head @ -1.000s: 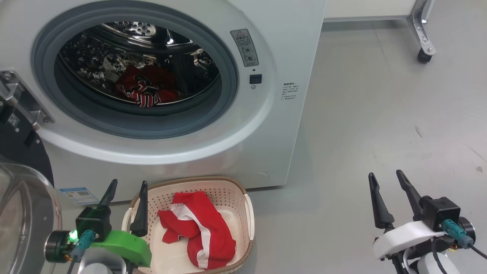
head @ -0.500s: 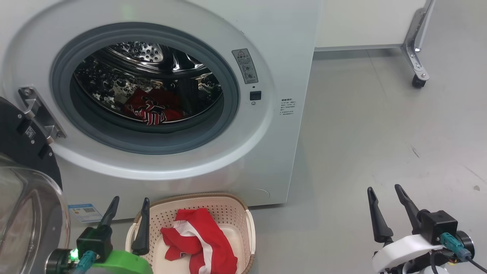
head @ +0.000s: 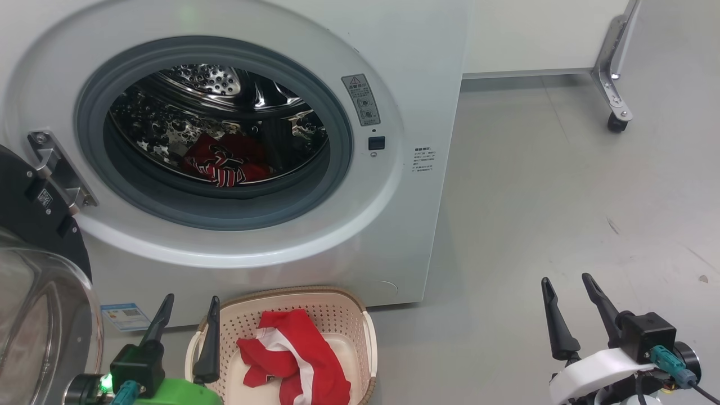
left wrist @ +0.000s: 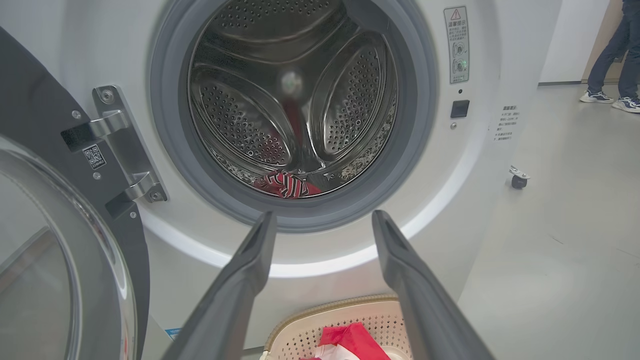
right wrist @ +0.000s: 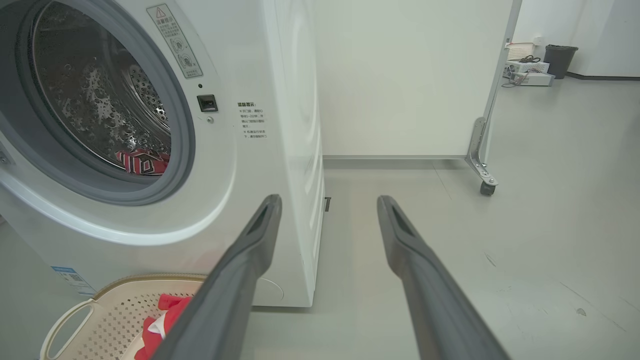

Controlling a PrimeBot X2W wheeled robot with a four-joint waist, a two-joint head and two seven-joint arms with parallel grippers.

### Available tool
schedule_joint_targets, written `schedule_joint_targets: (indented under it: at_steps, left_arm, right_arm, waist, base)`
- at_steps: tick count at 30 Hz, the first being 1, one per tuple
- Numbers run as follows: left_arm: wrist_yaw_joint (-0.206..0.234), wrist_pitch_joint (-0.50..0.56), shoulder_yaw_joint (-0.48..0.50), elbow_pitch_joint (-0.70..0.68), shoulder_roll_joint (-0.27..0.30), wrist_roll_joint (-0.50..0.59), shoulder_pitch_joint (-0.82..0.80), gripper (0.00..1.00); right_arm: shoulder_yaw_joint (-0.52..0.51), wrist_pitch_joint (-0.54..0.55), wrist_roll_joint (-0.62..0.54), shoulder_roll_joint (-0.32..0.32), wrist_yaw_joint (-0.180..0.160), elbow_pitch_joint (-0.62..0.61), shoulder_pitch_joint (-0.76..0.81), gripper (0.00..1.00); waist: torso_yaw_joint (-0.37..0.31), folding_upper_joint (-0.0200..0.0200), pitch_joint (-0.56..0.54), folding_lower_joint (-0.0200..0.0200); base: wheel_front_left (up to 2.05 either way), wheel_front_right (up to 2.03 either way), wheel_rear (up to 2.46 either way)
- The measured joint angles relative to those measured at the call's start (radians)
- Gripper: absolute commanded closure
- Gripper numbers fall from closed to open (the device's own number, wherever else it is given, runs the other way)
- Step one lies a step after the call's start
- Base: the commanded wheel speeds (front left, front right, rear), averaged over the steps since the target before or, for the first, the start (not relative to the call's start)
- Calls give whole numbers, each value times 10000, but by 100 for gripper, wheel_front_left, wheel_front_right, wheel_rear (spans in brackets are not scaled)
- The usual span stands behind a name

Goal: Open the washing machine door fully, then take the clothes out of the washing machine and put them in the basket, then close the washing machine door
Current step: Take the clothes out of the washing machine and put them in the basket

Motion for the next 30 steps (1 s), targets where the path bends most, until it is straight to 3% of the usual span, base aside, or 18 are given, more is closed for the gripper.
schedule_joint_targets:
  at_steps: [19, 30]
  left_arm:
    - [82, 754, -209, -270, 17, 0, 36, 0]
    - [-21, 1804, -466, 299, -10, 27, -1828, 0]
  right_arm:
    - [186, 297, 0, -25, 2, -665, 105, 0]
    - [297, 395, 0, -13, 15, -1298, -349, 0]
  waist:
    - [-55, 0, 503, 0]
    - [-174, 0, 1737, 0]
  base:
    - [0, 0, 0]
    - [0, 0, 0]
